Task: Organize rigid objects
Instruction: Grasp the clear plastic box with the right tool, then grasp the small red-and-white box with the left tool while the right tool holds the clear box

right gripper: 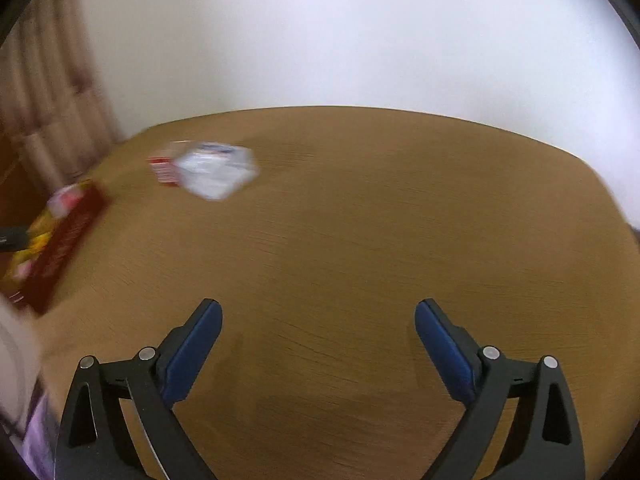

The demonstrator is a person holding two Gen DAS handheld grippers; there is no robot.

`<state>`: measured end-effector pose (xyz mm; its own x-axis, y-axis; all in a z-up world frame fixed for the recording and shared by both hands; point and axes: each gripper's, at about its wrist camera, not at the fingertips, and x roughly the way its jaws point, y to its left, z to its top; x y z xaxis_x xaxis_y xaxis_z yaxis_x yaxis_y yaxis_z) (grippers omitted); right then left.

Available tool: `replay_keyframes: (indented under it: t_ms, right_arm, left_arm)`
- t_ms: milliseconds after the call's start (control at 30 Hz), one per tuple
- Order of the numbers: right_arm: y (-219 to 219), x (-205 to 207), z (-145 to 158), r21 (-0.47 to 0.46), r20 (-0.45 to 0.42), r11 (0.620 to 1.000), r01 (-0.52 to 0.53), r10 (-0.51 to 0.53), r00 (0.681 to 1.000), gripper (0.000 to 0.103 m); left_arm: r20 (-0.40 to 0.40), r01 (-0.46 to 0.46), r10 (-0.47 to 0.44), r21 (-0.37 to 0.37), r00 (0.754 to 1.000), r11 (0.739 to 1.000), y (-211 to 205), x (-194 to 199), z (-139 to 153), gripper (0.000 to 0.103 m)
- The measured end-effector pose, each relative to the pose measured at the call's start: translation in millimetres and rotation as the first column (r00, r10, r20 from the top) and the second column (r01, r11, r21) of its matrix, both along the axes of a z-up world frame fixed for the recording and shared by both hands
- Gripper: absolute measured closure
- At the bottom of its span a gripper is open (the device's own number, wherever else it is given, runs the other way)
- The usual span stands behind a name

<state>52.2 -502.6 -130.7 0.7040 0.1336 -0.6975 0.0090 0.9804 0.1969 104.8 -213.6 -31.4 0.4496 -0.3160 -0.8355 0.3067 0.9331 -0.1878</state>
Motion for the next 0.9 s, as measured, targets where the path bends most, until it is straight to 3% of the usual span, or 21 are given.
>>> replay_keyframes:
  t_ms: [133, 333, 467, 600, 633, 667, 700, 733, 900]
  right_arm:
    - [20, 52, 27, -0.067, 0.048, 0.984, -0.167, 0.17, 0.984, 0.0]
    - [60, 144, 27, -0.175, -0.035, 0.921, -0.349, 0.348, 0.937, 0.0]
    - [80, 178, 20, -0.256, -0.078, 0.879, -0.403, 0.396, 0.915, 0.0]
    - [89, 213, 0, -0.227, -0.168, 0.865, -0.447, 0.418, 0.893, 0.0]
    - [88, 218, -5, -0.195, -0.196, 0.869, -0.455, 0.42, 0.886, 0.005]
    - [85, 222, -10, -0.129, -0.214, 0.88, -0.458, 0.426, 0.879, 0.022]
    - [81, 220, -9, -0.082, -0.195, 0.89, -0.45, 0.428, 0.882, 0.026]
    - [78, 215, -7, -0.078, -0.179, 0.898, -0.432, 0.414, 0.893, 0.036]
    - [44, 154, -1, -0.058, -0.14, 0.955, -0.291, 0.28, 0.95, 0.036]
  left_arm:
    - [-0.025, -0.019, 0.02, 0.008, 0.999, 1.0, 0, 9, -5, 0.05]
    - [-0.042, -0.046, 0.046, -0.005, 0.998, 0.999, 14, 13, -3, 0.05]
    - [-0.045, -0.045, 0.044, -0.01, 0.998, 0.999, 19, 14, 0, 0.05]
    - [-0.053, -0.023, 0.023, -0.008, 0.998, 1.0, 18, 17, 0, 0.05]
    - [-0.052, -0.02, 0.02, -0.003, 0.998, 1.0, 17, 17, 0, 0.05]
    - [-0.051, -0.016, 0.016, 0.002, 0.999, 1.0, 16, 19, -1, 0.05]
    - [-0.05, -0.013, 0.013, 0.005, 0.999, 1.0, 15, 20, -1, 0.05]
    - [-0.052, -0.012, 0.012, 0.006, 0.999, 1.0, 15, 23, -2, 0.05]
    - [-0.075, -0.035, 0.032, -0.041, 0.997, 0.999, 17, 40, -3, 0.05]
